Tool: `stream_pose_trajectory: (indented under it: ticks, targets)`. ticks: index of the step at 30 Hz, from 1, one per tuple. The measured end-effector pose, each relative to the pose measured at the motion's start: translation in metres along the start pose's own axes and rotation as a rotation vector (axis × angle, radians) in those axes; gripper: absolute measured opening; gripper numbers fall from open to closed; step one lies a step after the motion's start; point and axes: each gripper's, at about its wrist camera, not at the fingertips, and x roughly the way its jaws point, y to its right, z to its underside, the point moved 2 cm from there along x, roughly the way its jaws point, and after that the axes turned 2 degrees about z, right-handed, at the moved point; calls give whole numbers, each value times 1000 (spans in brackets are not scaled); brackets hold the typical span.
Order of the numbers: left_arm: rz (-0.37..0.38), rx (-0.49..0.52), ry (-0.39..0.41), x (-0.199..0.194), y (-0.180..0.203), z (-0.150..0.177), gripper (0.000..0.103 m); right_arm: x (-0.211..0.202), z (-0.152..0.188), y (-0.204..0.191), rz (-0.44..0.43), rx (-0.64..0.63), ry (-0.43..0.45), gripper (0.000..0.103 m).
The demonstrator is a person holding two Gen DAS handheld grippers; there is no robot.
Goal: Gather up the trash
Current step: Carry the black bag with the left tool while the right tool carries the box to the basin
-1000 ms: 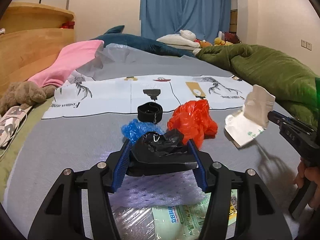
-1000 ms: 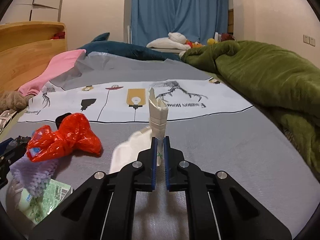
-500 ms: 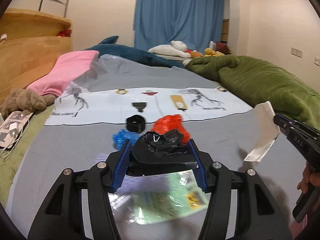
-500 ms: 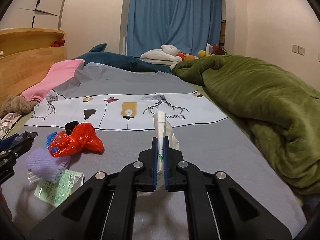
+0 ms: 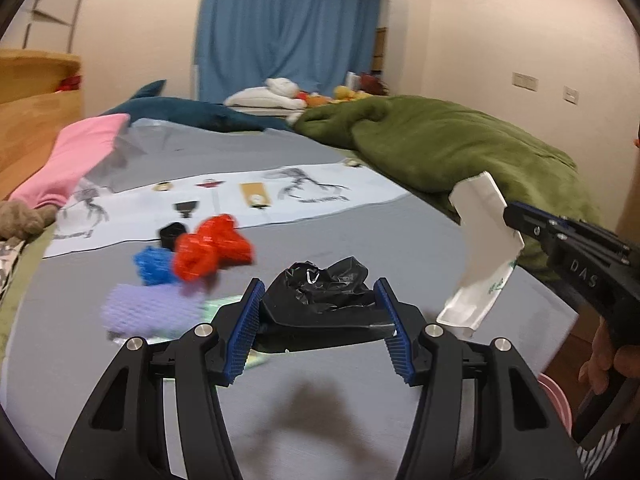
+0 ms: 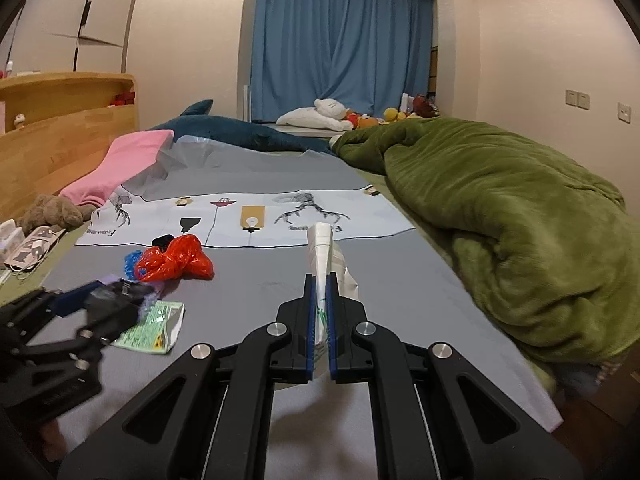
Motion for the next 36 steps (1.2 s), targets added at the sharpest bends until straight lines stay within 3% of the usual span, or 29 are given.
stream_pose_trajectory:
  ticks: [8, 18, 23, 32, 34, 36]
  targets:
    - [126, 35, -46, 0, 83, 14, 55, -66, 27, 65, 55, 22, -1, 5]
    - [280, 122, -136, 9, 200, 44, 55, -119, 90, 145, 159, 71, -69, 5]
    - [346, 160, -197, 18, 239, 68, 55, -130, 125, 180, 196, 134, -125, 5]
    - [375, 261, -306, 33, 287, 112, 57, -125, 174, 209, 203, 194, -222, 5]
    - [365, 272, -311, 36, 290, 116, 62, -122, 181, 210, 198, 190, -244, 5]
    - [340, 262, -314, 39, 288, 117, 80, -119, 187, 211, 200, 190, -264, 6]
